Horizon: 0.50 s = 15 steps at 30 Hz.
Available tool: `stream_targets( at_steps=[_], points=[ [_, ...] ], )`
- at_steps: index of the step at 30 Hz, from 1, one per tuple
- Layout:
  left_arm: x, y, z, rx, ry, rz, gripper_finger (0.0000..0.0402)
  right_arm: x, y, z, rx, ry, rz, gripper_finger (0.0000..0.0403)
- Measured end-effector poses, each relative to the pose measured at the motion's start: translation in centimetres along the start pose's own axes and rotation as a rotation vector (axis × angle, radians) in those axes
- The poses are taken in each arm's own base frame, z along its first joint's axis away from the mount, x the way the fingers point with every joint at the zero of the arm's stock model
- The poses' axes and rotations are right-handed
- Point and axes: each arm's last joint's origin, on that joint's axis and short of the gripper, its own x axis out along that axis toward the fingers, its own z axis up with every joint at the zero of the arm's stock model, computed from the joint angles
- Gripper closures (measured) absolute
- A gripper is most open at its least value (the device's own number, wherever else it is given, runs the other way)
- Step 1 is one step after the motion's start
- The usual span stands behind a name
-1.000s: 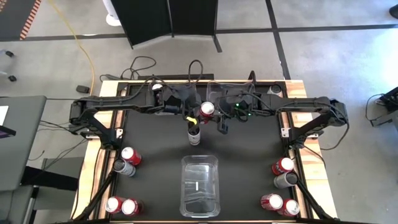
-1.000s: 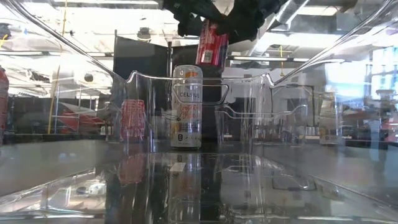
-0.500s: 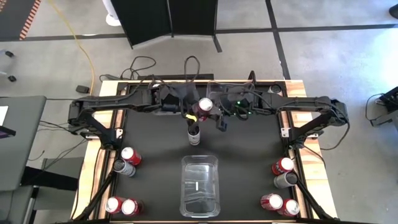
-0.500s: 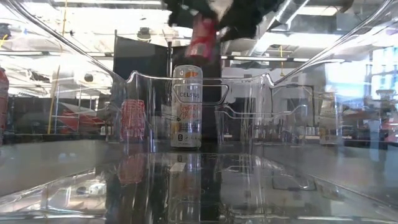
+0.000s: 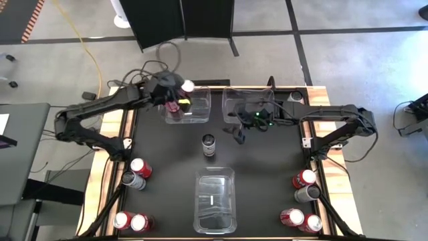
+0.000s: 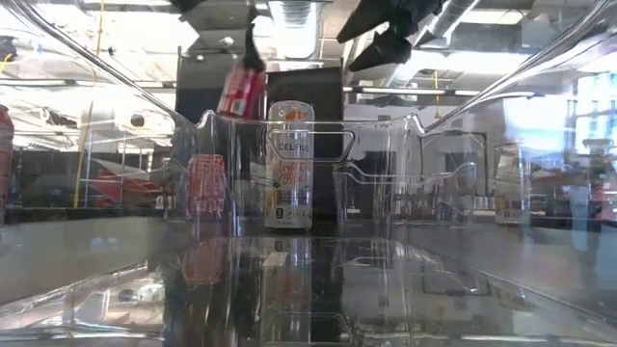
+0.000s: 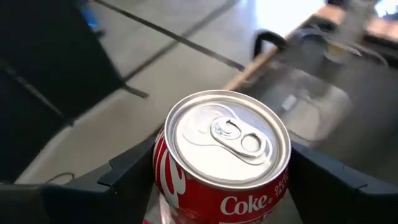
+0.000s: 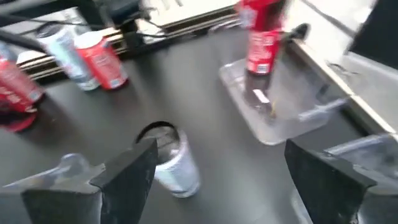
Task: Sort soda cans
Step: Put the red white soda can into the left transparent bin
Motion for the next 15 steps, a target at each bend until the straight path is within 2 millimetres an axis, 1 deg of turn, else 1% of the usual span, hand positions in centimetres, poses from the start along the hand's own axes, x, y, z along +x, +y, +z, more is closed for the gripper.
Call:
stream_targets(
  at_steps=[6,9,12,15],
  points=[
    [-0.4,1.0,-5.3,-0.137,-0.036,0.015,0.0103,-1.0,-0.4,0.4,0.017,-0.041,-0.041,0.0039],
    [-0.5,1.4,-7.4,-0.194,-0.089,0.037,0.0103,-1.3,-0.4,0.6,0.020,-0.055,-0.039,0.0039],
    [0.0,1.5,-9.8,-0.197,-0.074,0.082,0.0103,-1.2,-0.6,0.7,0.024,-0.065,-0.044,0.0040],
    [0.2,1.6,-11.4,-0.223,-0.076,0.111,0.0103,-1.2,-0.6,0.8,0.026,-0.076,-0.042,0.0040]
  ],
)
